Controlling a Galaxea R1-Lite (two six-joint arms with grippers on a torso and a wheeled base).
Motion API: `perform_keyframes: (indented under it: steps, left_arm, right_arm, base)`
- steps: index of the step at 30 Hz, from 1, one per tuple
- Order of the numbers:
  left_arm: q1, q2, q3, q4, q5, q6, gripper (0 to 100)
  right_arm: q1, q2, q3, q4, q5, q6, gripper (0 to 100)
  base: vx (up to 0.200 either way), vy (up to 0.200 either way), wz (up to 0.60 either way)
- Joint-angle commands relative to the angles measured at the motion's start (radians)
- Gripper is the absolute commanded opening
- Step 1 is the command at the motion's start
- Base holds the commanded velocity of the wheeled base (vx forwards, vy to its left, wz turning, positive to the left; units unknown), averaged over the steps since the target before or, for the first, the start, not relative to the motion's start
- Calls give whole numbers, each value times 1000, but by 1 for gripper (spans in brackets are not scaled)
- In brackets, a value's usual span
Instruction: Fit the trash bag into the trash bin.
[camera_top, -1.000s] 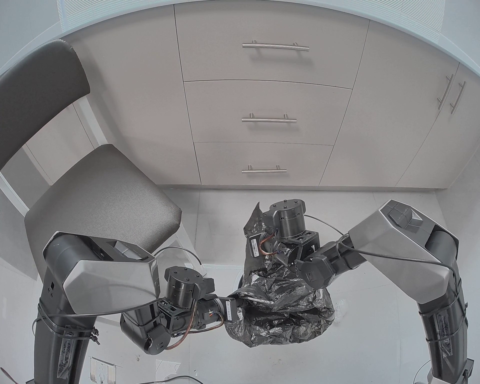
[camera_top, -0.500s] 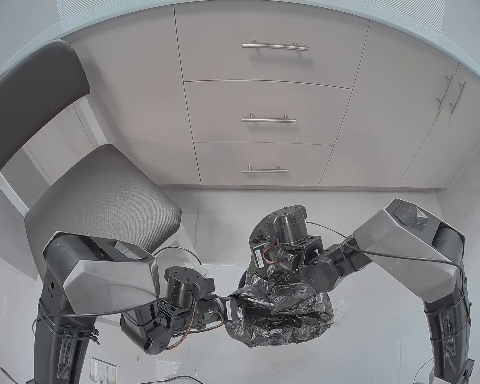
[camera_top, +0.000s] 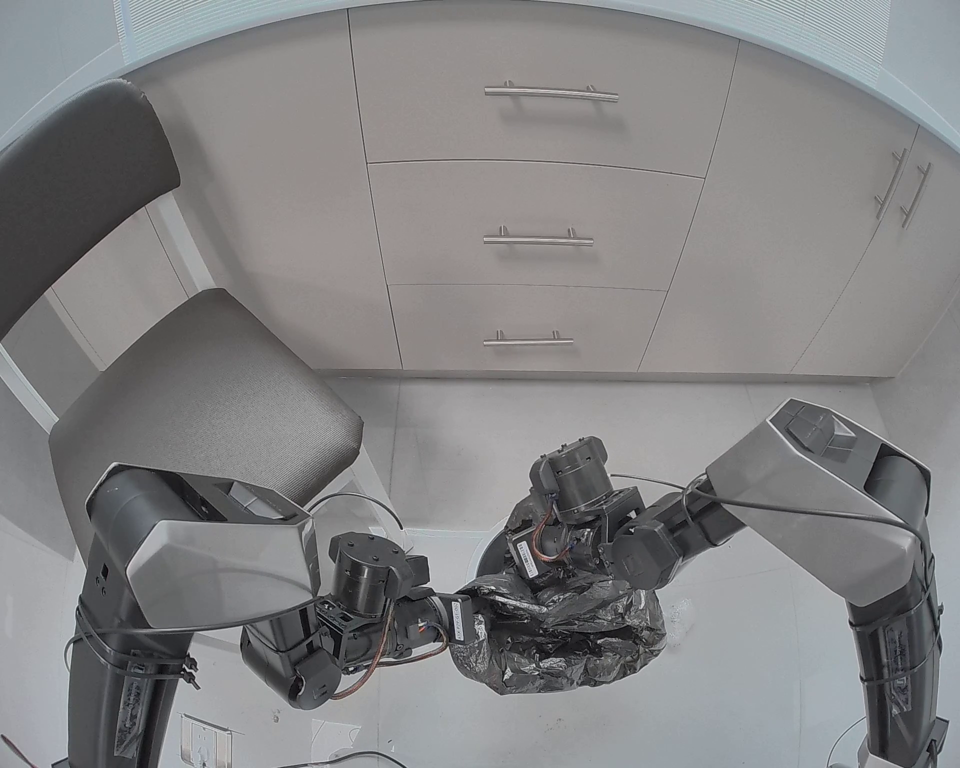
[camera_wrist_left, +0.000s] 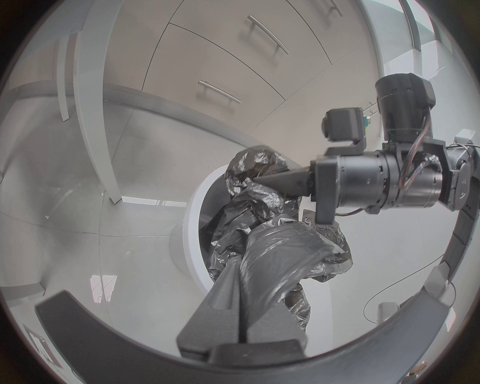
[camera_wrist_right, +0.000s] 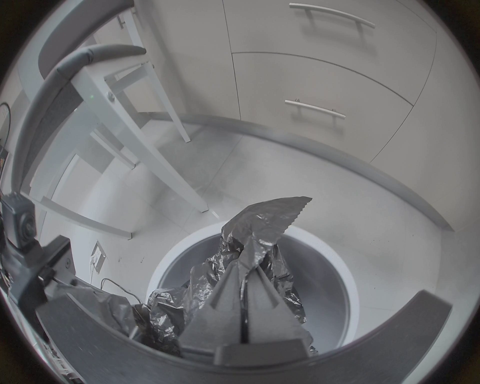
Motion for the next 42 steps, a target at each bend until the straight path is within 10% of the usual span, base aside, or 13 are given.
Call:
perform_keyframes:
  steps: [1, 27, 28, 42]
  left_arm:
    - [0, 1, -1, -1, 0, -1, 0]
    - [0, 3, -1, -1, 2, -1, 0]
    - [0, 3, -1, -1, 2, -1, 0]
    - [0, 1, -2, -1, 2, -1, 0]
  right_arm:
    - [3, 59, -12, 1, 3, -1, 0]
    - [-17, 171, -158, 88, 86, 48, 0]
    - [-17, 171, -156, 88, 85, 46, 100]
    - [-25, -18, -34, 93, 94, 60, 100]
  base:
    - [0, 0, 0]
    - [0, 0, 0]
    - [0, 0, 0]
    - [0, 0, 0]
